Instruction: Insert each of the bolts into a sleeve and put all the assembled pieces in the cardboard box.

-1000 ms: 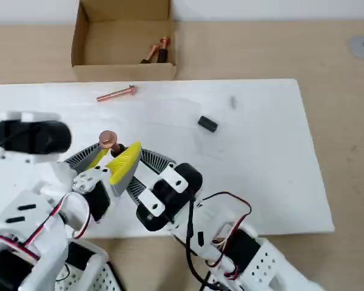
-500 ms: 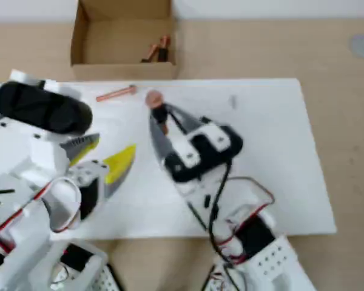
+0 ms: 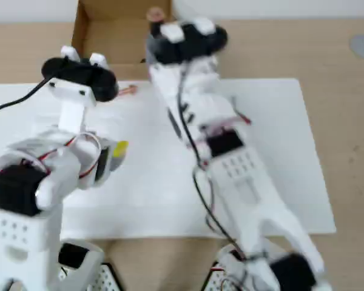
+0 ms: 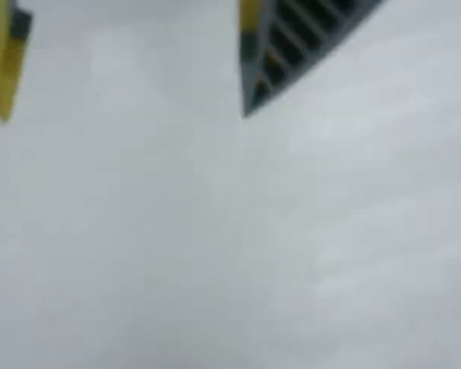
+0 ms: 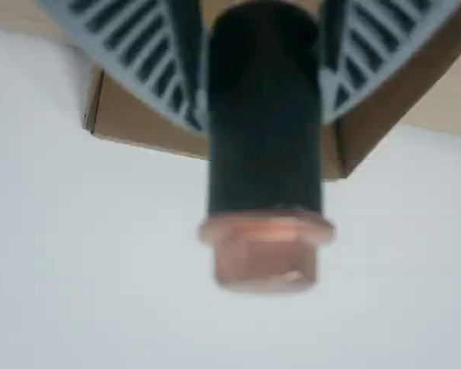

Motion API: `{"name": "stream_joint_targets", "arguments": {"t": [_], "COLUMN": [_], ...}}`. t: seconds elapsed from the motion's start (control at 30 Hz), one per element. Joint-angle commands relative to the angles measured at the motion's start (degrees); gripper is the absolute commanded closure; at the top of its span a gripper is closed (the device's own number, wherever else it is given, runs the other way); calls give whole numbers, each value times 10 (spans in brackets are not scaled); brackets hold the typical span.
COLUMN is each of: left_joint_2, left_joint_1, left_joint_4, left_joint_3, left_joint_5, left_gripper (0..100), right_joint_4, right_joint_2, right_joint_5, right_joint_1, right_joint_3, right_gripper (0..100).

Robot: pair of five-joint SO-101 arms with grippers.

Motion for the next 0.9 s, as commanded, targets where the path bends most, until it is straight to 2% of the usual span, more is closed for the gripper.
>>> {"name": "stream_joint_targets", "arguments": {"t": [0.0,0.17,0.43,0.8,0.87], "left_joint_2": [1,0,0,0,0], "left_joint_1": [-47,-92,-118,-113,-113], "left_joint_4": [-33,-40,-18,-16,-17], "left_joint_3": [41,74,75,96,112], "left_joint_5": [-4,-10,-16,-16,-15], "left_gripper": [797,797,797,797,797], "right_joint_4": [-34,-95,-92,104,148], "right_joint_2": [128,327,639,968,1015], "right_joint_5": [-7,-7,-4,-3,3], "right_joint_1": [15,35,65,66,65], "right_joint_3": [-139,-283,-558,-1006,-1076], "right_gripper": [989,989,988,983,940]}}
